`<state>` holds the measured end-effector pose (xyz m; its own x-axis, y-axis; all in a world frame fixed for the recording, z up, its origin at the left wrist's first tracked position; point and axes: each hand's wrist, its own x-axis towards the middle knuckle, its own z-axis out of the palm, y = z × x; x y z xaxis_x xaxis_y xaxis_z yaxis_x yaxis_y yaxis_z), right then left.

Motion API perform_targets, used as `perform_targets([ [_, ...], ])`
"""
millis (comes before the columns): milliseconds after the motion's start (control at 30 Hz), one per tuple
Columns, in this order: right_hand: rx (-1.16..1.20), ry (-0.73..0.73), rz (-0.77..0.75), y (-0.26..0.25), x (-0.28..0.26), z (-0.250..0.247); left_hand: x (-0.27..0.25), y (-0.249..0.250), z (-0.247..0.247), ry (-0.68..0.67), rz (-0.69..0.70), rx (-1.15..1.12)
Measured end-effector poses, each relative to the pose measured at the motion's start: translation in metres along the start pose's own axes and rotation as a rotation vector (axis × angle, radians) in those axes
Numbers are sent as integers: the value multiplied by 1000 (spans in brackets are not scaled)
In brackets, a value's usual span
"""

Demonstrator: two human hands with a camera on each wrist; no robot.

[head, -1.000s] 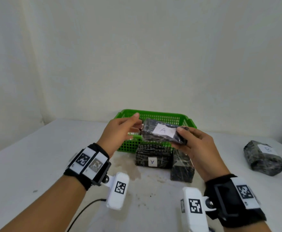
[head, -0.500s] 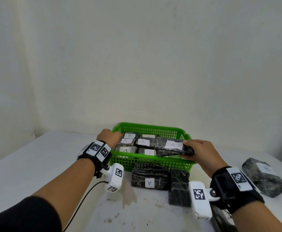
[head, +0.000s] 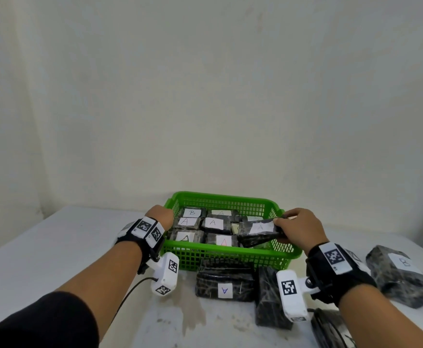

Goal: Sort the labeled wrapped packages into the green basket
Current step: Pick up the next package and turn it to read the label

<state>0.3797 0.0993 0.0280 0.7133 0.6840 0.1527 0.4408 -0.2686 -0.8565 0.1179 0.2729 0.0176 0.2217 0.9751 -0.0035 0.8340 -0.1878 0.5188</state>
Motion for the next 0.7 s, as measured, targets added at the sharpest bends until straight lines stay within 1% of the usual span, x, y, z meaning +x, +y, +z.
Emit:
perform_targets([
  [67,-2,12,5,4,3,0,-2,0,5,26,-71,-164],
  [133,-83,9,-16,6,4,1,1,-1,10,60,-99,-219],
  [200,-194,-8,-45,7,4,3,3,-2,11,58,-132,-224],
  [267,-222,-8,-71,2,1,5,1,-2,10,57,-144,-231],
  [333,-216,0,-81,-3,0,5,5,-4,12,62,-119,-215],
  [400,-199,-6,-67,-7,-1,3,6,-5,13,53,-105,-187],
  [467,-141,-29,-21,-8,0,0,10,-8,14,39,-75,-176],
  [533,-65,-31,15,-8,6,-2,9,-7,13,-10,-64,-127],
  [600,-28,-37,26,-9,18,0,8,-4,10,-25,-105,-91],
  [633,11,-69,35,-10,25,3,4,-1,8,-24,-104,-62],
  [700,102,-172,77,-17,39,11,9,-3,4,-73,-59,-25],
])
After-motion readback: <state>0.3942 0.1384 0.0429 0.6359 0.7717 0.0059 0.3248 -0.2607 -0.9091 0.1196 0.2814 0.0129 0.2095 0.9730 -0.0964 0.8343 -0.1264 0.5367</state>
